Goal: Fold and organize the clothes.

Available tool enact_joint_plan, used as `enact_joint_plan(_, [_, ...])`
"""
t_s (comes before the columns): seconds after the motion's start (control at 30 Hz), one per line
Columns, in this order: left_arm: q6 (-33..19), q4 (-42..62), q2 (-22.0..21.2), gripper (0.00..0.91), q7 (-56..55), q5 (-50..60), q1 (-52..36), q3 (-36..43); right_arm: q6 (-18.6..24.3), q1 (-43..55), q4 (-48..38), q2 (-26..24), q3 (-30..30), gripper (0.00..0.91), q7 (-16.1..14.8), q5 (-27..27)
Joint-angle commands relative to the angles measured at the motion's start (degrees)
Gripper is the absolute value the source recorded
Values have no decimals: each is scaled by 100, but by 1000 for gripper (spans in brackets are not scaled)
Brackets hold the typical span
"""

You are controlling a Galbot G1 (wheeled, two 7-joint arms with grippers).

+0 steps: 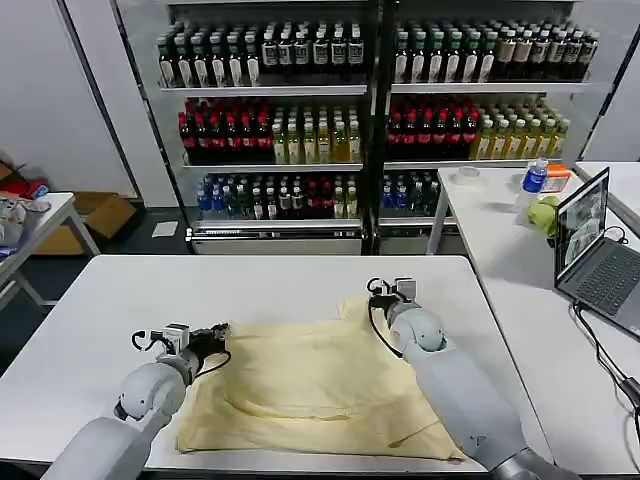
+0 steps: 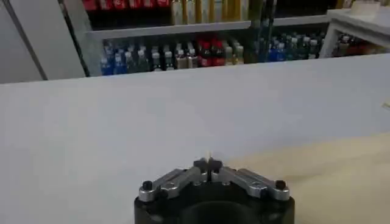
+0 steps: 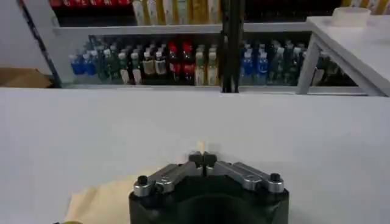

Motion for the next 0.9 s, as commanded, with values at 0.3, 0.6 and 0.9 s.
enact_joint_plan(0.3, [-32, -763, 134, 10, -24, -211, 378, -559, 65, -796, 1779, -502, 333, 0, 101, -17])
enact_joint_plan(0.6, [17, -1377, 219, 10, -8, -334, 1026, -997, -133, -1671, 3049, -848, 840, 0, 192, 41])
enact_joint_plan(0.9, [33, -1882, 283, 10, 22, -371, 1612, -1304, -213, -2629, 3985, -1300, 1400, 0, 258, 215])
